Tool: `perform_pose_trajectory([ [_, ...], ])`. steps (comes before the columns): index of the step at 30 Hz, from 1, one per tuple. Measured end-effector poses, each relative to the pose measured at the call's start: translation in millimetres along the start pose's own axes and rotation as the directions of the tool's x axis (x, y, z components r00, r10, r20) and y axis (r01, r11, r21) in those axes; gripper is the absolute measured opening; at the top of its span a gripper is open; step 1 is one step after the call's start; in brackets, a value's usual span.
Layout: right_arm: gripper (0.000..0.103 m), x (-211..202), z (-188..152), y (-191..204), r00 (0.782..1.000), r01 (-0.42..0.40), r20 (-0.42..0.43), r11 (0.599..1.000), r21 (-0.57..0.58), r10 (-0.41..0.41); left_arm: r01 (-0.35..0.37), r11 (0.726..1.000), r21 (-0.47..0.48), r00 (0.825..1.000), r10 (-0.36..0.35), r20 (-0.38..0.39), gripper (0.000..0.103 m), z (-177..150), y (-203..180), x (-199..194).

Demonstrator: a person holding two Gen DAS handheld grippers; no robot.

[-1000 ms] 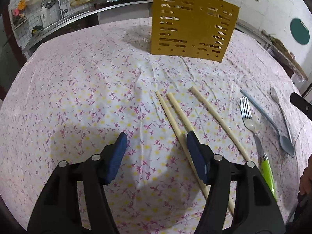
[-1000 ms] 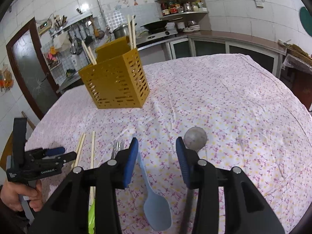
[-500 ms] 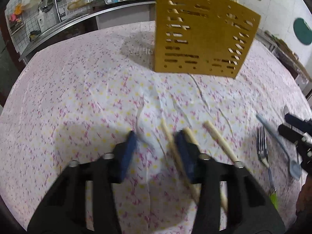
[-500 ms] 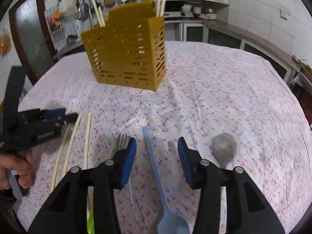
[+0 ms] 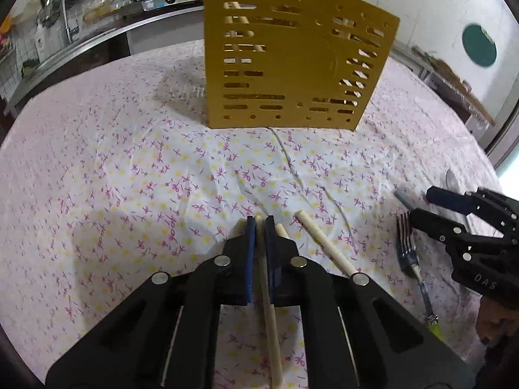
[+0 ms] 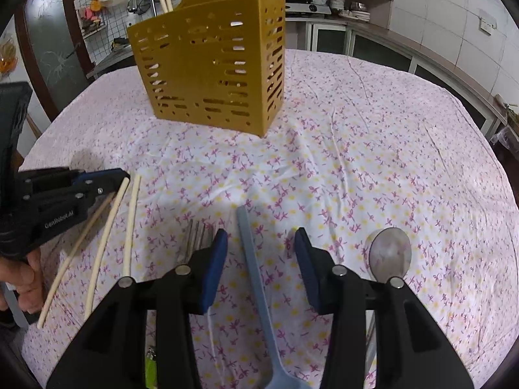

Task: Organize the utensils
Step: 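Close the left tool on a chopstick while the right tool grasps the light-blue spatula, then lift the left tool's chopstick above the yellow holder while the right tool carries the spatula there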

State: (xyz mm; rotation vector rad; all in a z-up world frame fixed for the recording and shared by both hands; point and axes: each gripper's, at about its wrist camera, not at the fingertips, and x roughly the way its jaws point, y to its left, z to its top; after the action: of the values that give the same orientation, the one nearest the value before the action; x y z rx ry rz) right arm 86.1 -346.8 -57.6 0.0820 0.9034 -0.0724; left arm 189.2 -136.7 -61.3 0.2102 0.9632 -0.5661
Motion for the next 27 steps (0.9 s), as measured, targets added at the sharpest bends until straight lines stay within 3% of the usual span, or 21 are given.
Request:
perform_pose_trajectory([
  [10, 0.043, 3.6, 10.4, 8.5, 1.0, -0.003, -0.019, 0.999, -0.041, 0.002, -0.004, 1.0, 0.02, 1.0, 0.005, -0.029, 0.005, 3.3, -7.2, 2.6],
  [14, 0.024, 12.2, 18.3, 14.5, 0.998, -0.007, -0.058, 0.997, -0.076, 0.003, -0.002, 1.0, 0.029, 1.0, 0.003, -0.027, 0.005, 0.9, -5.3, 0.9],
  [21, 0.017, 19.0, 27.0, 26.0, 0.994, -0.005, -0.11, 0.984, -0.176, -0.015, 0.001, 0.999, 0.042, 0.999, 0.001, -0.043, 0.005, 0.6, -3.8, 1.5],
  [24, 0.014, 21.3, 28.5, 26.7, 0.992, -0.029, -0.123, 0.984, -0.177, 0.007, -0.021, 0.997, 0.071, 0.999, 0.023, -0.038, 0.004, 0.1, -8.7, 2.3],
  [27, 0.011, 20.7, 29.9, 21.6, 0.991, -0.055, -0.131, 0.986, -0.16, 0.034, 0.004, 0.999, 0.041, 0.999, -0.003, -0.032, 0.004, -0.5, -4.8, 2.1],
])
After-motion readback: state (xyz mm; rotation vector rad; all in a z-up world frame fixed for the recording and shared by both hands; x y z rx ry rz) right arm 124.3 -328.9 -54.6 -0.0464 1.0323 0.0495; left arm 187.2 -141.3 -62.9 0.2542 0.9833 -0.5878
